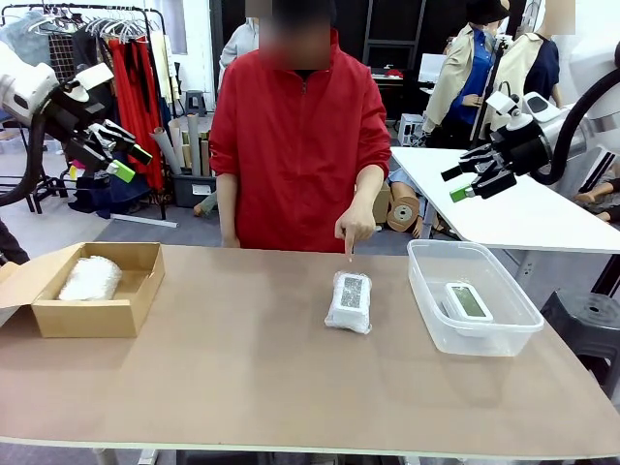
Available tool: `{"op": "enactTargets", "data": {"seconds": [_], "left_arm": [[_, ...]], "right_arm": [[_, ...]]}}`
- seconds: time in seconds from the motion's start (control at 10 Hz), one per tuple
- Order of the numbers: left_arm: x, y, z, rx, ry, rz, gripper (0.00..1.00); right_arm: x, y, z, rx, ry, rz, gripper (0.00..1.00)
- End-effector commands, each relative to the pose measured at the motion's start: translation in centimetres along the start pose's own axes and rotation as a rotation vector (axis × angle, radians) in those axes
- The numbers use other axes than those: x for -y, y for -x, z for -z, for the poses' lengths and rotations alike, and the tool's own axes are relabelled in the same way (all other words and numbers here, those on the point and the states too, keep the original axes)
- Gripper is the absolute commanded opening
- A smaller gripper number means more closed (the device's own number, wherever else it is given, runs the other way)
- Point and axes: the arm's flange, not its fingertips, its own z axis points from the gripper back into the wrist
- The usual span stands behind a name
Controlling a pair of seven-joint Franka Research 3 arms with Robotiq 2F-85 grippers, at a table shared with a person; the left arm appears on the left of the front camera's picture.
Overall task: Separate and place wrapped and unwrapped clocks.
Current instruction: Pick up the Digital clock indicated by the person.
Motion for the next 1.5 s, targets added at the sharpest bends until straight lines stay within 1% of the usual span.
{"op": "enactTargets", "data": {"seconds": [0.0, 1.4], "left_arm": [[0.13, 0.11, 0.06, -0.004, 0.008, 0.014, 1.00], [0.13, 0.11, 0.06, -0.004, 0.008, 0.014, 1.00]], "right_arm": [[-0.12, -0.26, -0.14, 0.002, -0.001, -0.021, 1.00], [-0.12, -0.26, -0.14, 0.002, -0.001, -0.021, 1.00]]}}
